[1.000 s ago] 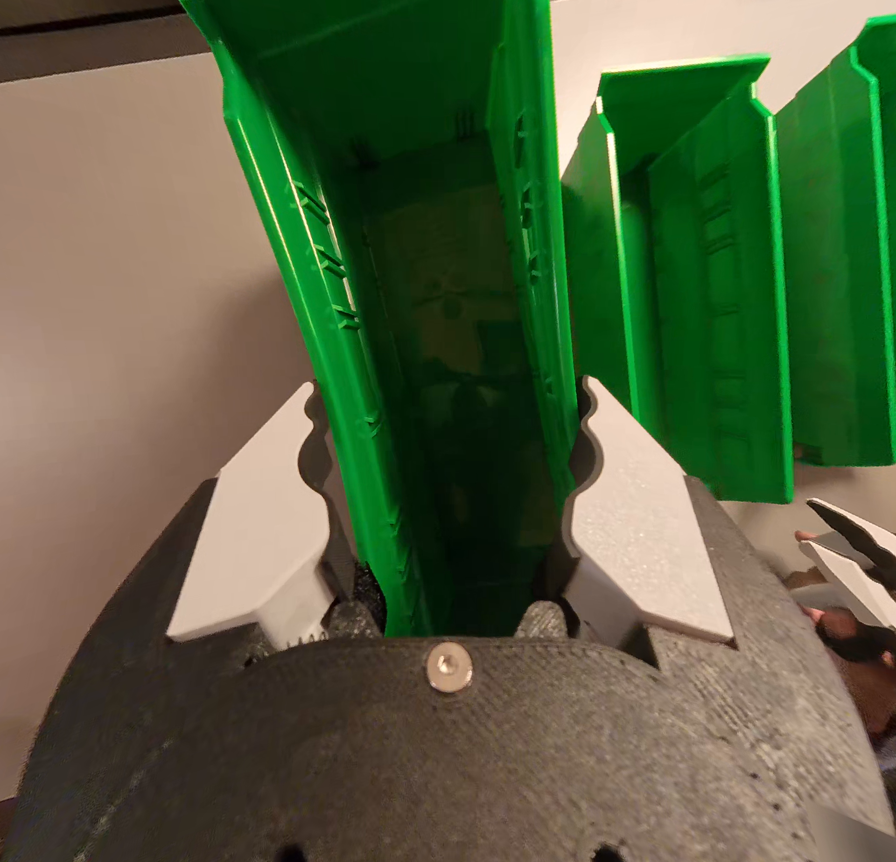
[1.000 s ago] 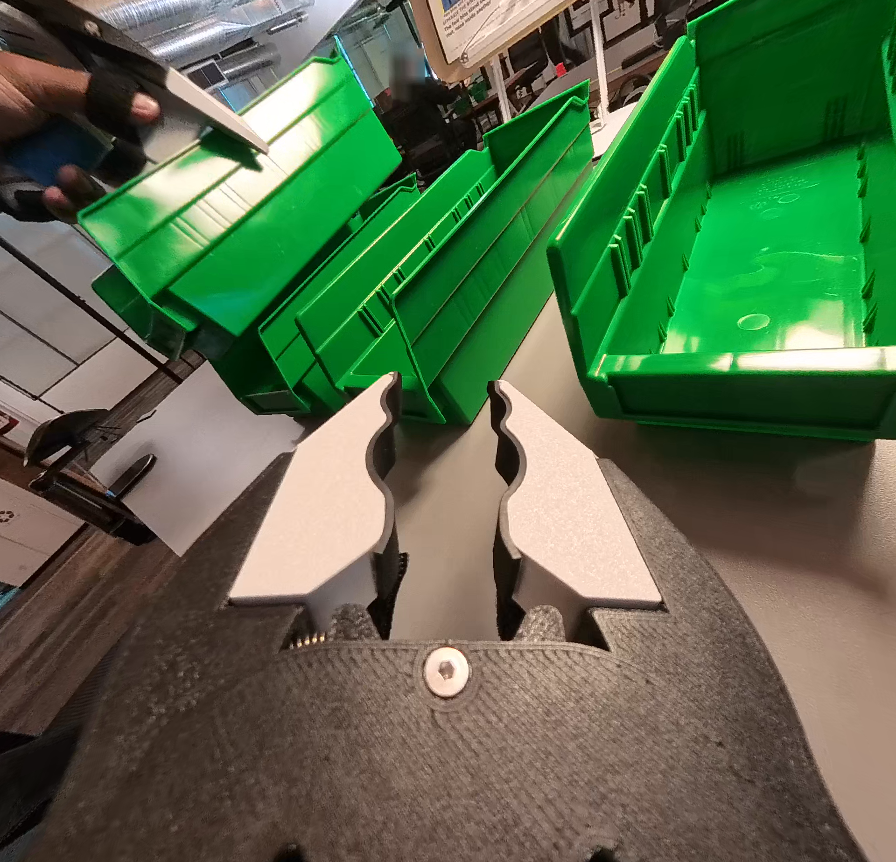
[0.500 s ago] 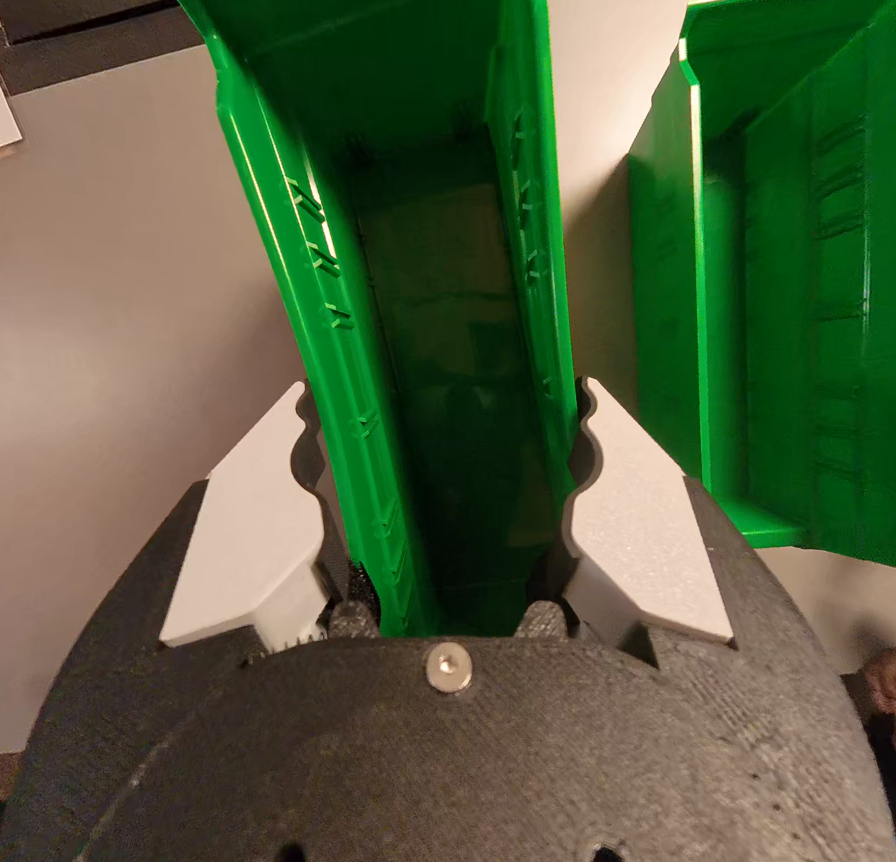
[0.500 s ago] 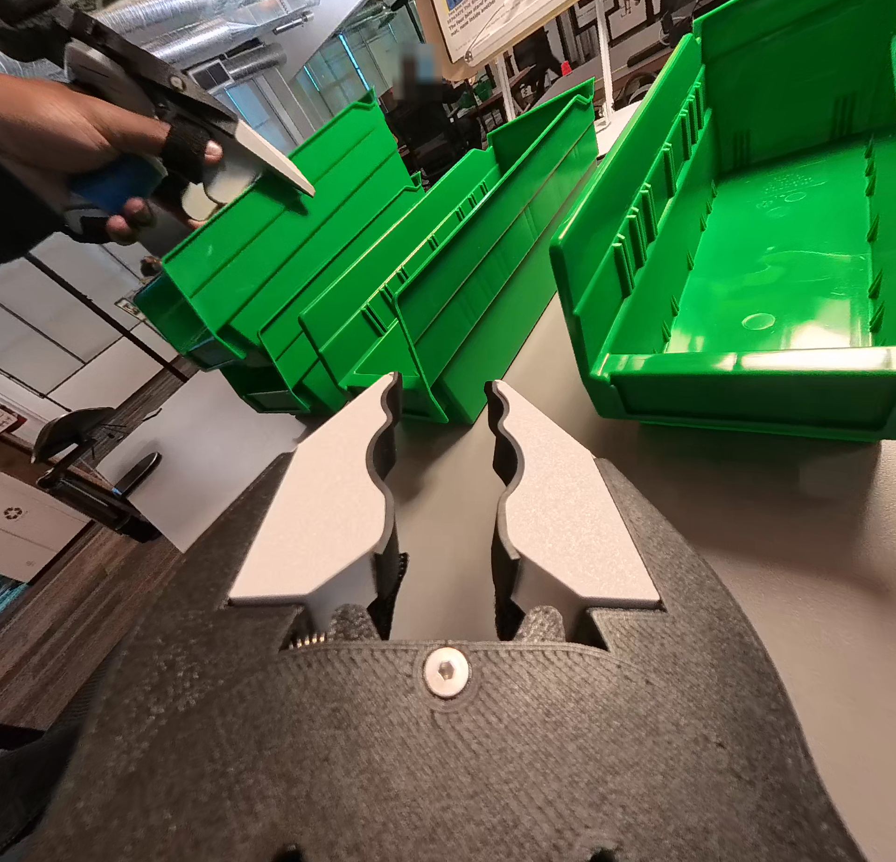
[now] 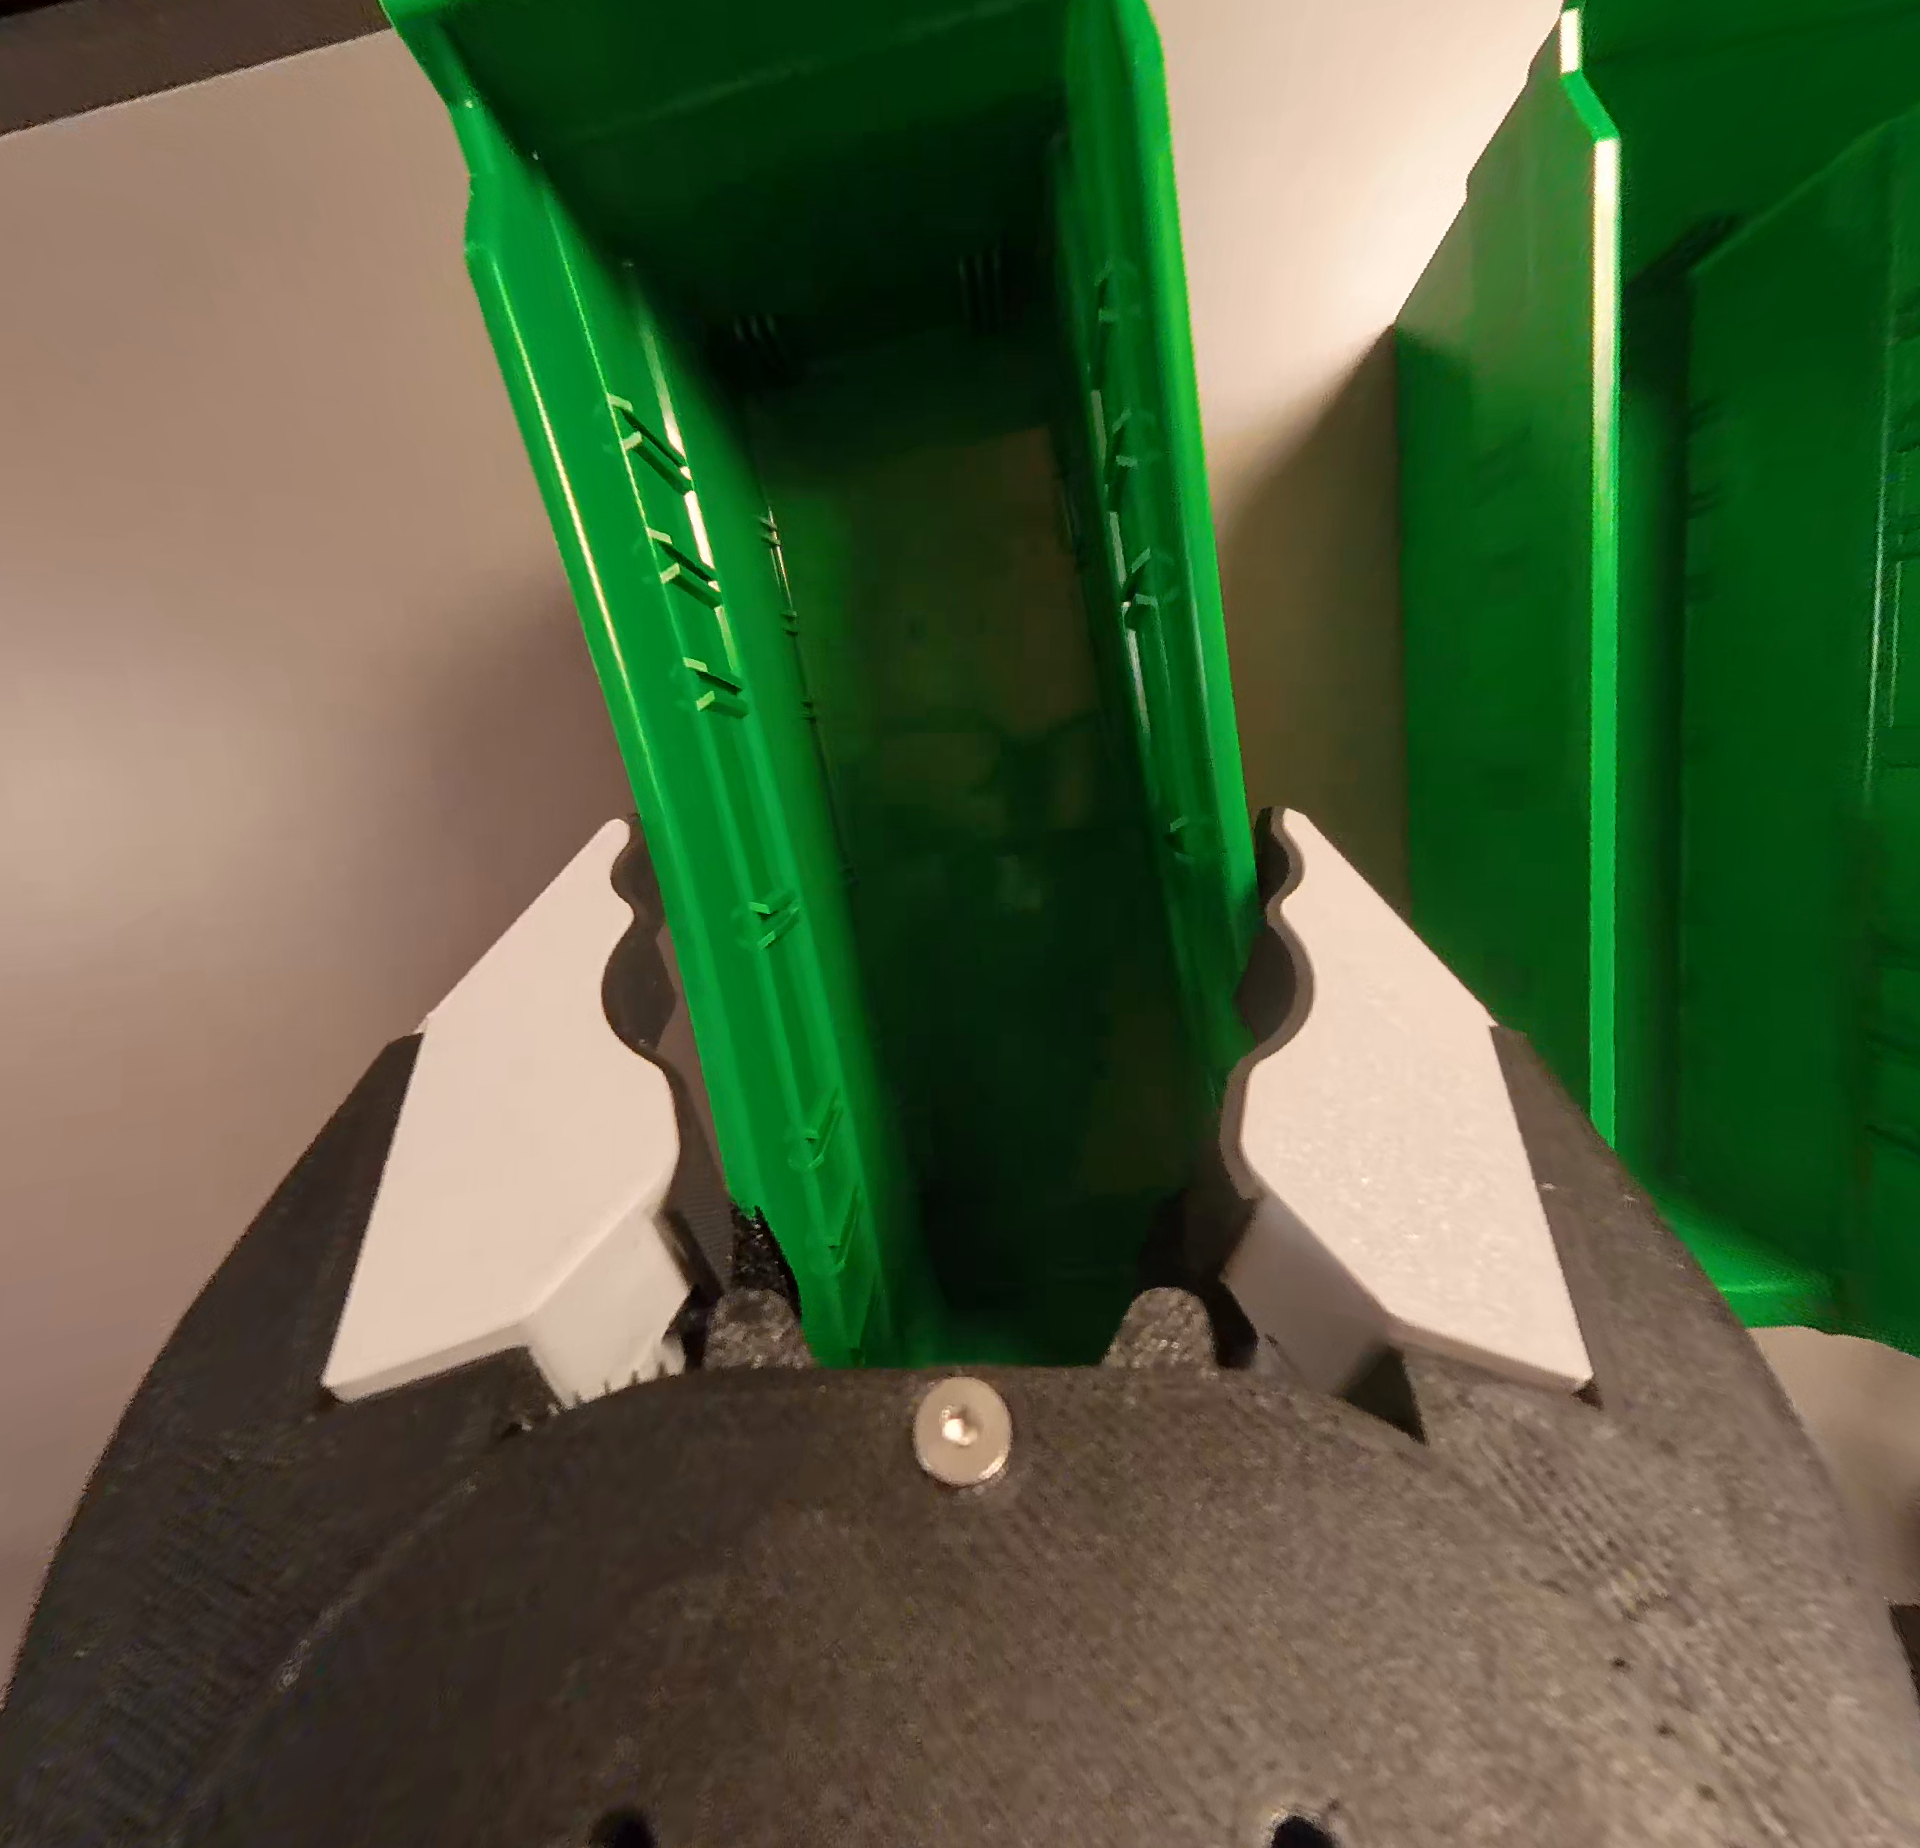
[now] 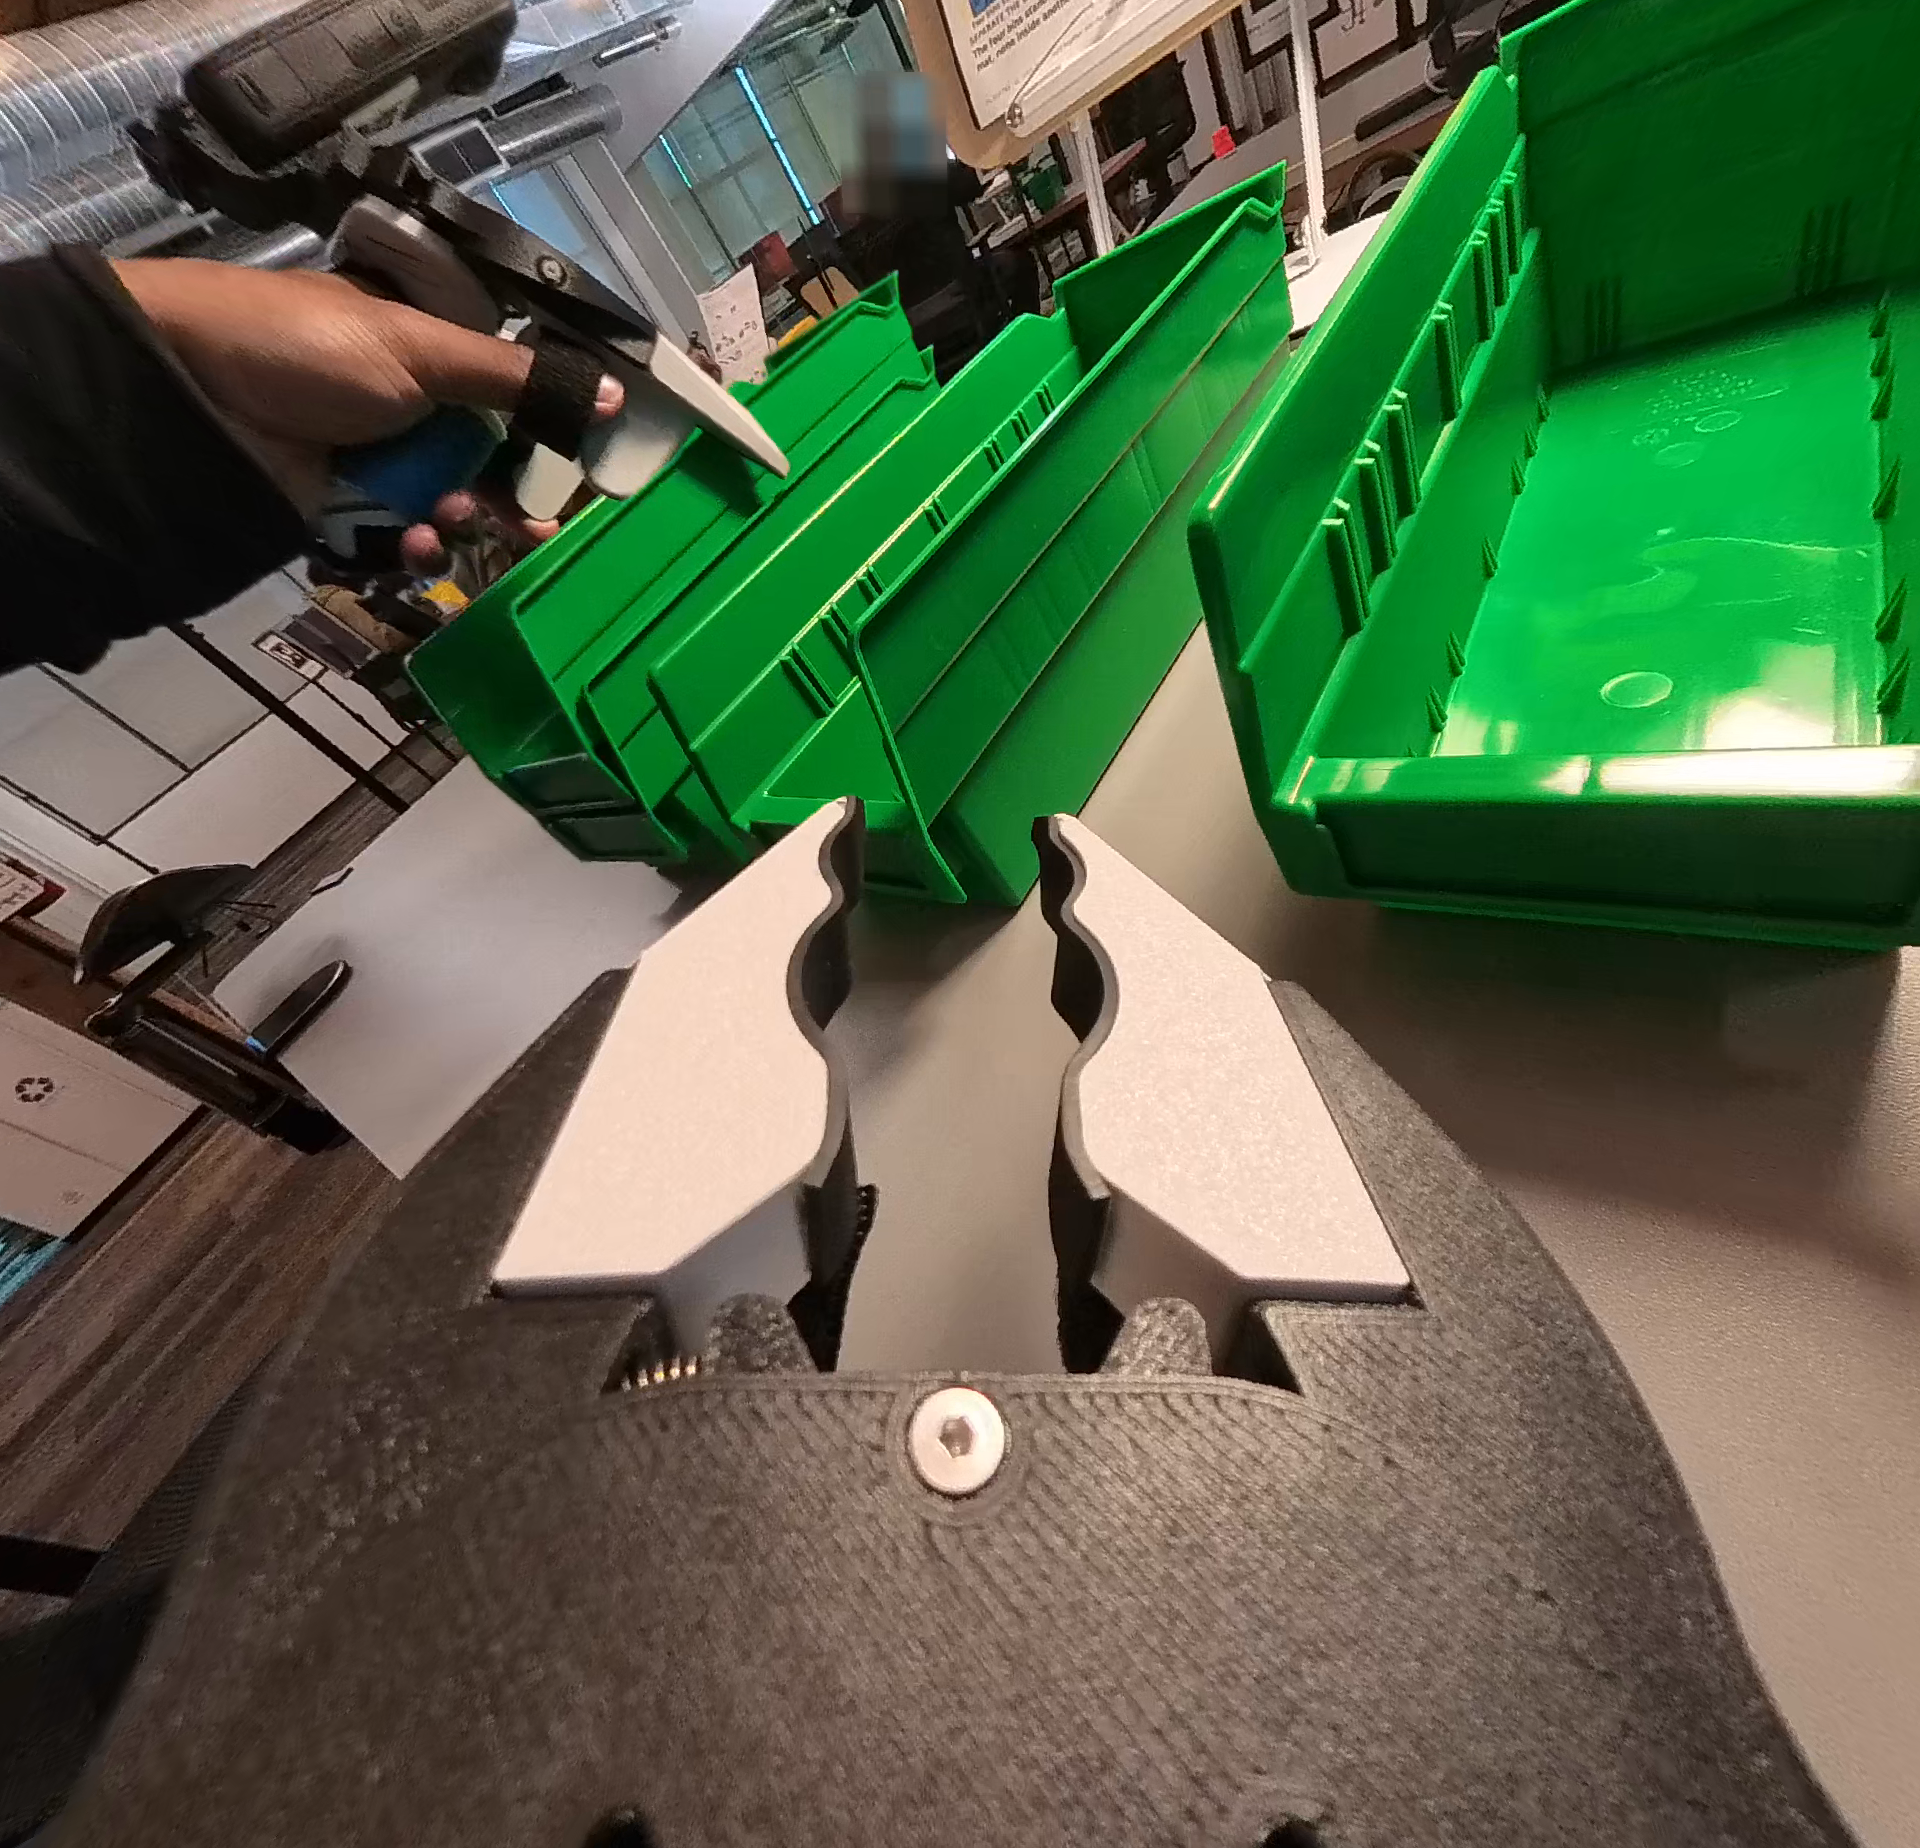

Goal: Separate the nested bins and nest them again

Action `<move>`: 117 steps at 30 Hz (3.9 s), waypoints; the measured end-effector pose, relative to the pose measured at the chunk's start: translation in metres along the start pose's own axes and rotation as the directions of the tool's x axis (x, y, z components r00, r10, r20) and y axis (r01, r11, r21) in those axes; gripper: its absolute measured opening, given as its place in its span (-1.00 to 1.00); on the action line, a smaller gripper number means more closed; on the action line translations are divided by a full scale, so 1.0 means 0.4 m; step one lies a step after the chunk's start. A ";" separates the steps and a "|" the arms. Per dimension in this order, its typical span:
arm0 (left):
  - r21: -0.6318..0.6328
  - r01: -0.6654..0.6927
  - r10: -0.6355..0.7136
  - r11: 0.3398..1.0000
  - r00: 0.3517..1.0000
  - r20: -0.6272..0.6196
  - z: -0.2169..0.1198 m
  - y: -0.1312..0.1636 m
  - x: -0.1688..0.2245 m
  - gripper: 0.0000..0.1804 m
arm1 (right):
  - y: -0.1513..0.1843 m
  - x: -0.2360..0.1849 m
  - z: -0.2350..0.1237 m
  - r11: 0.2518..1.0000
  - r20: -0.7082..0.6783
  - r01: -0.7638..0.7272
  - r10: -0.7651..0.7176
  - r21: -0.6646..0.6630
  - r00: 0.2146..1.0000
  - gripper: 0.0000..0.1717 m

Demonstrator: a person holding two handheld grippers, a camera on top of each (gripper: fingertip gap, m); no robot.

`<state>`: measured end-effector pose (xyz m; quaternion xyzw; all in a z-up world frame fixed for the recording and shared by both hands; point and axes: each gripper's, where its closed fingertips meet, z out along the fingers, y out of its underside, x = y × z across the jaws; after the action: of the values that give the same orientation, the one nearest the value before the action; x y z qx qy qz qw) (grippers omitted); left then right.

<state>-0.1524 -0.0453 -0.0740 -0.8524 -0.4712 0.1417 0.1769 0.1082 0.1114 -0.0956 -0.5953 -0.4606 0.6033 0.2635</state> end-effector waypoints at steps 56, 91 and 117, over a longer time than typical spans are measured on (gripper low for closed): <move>0.502 0.237 0.018 0.832 0.892 -0.451 0.193 0.031 -0.317 0.06 | -0.102 0.078 0.482 0.553 -0.282 -0.014 -0.403 -0.833 0.871 0.68; 0.501 0.255 0.019 0.827 0.878 -0.478 0.186 0.035 -0.312 -0.04 | -0.088 0.024 0.454 0.537 -0.256 -0.052 -0.313 -0.842 0.915 0.28; 0.499 0.287 0.013 0.818 0.858 -0.514 0.178 0.035 -0.314 -0.04 | -0.219 -0.398 0.645 0.676 -0.143 0.048 -0.223 -0.735 0.964 0.31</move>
<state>-0.2358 -0.1474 -0.1347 -0.7323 -0.4097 0.0364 0.5428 -0.1357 -0.0507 0.0219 -0.6778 -0.6723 0.2804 0.1002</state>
